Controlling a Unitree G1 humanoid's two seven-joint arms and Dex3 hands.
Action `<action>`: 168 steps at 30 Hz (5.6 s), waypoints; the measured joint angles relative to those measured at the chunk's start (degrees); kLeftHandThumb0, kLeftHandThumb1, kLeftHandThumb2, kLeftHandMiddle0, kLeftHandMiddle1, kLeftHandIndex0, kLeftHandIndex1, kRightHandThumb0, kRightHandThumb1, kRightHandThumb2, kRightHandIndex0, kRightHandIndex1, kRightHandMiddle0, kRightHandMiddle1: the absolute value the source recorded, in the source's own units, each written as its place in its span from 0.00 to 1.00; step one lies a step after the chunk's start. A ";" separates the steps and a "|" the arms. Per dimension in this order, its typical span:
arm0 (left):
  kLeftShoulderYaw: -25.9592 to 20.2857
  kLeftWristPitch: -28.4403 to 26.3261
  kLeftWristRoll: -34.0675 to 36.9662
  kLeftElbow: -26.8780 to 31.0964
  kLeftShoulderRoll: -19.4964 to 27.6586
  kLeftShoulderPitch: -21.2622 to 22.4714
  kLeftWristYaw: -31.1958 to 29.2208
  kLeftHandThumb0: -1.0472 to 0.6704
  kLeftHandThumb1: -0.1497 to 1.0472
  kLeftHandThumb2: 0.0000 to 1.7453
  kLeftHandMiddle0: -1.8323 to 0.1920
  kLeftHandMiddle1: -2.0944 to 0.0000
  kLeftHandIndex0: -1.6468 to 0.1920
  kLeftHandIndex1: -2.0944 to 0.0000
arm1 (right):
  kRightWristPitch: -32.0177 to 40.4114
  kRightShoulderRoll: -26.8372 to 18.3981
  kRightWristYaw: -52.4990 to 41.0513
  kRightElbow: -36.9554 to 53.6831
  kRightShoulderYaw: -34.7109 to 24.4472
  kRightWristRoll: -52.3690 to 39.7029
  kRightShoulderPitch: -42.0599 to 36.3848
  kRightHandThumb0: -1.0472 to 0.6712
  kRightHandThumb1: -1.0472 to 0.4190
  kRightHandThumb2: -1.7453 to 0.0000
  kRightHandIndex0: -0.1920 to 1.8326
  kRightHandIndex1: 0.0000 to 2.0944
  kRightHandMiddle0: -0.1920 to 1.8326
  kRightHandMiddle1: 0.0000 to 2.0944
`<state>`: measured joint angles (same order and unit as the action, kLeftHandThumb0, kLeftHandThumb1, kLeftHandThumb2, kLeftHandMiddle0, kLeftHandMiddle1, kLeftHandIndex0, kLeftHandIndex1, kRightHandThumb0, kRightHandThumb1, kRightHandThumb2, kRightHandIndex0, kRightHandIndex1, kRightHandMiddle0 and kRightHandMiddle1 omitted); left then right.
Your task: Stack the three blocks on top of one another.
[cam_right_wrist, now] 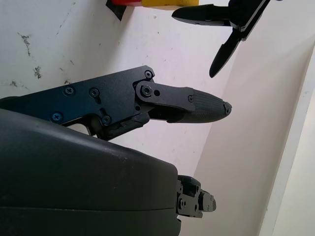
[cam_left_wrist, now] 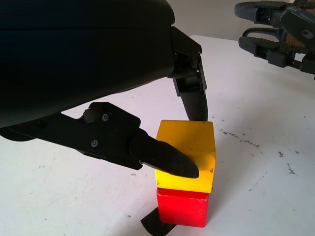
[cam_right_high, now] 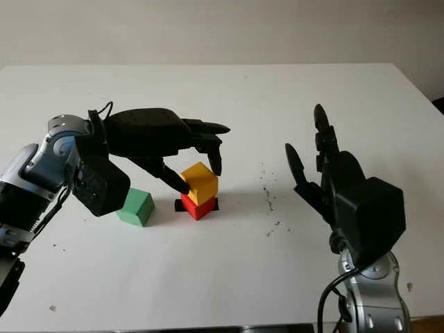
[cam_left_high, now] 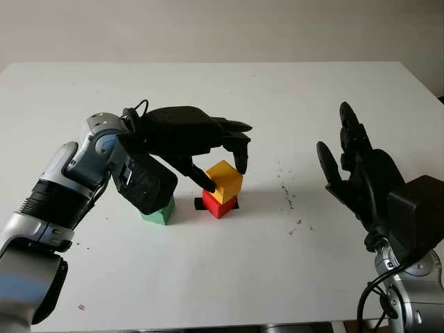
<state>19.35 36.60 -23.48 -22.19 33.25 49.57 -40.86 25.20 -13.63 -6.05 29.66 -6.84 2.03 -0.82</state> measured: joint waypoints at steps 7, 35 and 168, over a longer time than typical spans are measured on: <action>0.00 -0.06 1.08 0.00 0.10 -0.01 -1.24 0.33 0.97 0.03 0.93 0.98 0.89 0.75 | -0.04 -0.01 0.03 0.00 0.00 0.07 0.00 0.25 0.00 0.70 0.00 0.02 0.02 0.03; -22.45 -29.08 14.97 20.96 18.84 -20.64 -4.01 0.12 0.95 0.03 1.00 0.99 0.86 0.96 | -0.08 -0.06 -0.66 -0.51 -1.16 -0.70 0.28 0.23 0.00 0.71 0.01 0.03 0.04 0.03; -12.91 -30.68 28.64 -15.46 -11.13 3.83 -19.86 0.35 0.98 0.03 0.79 0.98 0.71 0.23 | 0.83 -1.57 -0.91 -0.11 -0.74 3.50 -0.28 0.23 0.00 0.73 0.03 0.03 0.05 0.02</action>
<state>6.45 5.92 5.16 -37.65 22.12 53.39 -60.72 26.03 -15.20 -6.96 29.55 -7.59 5.54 -1.09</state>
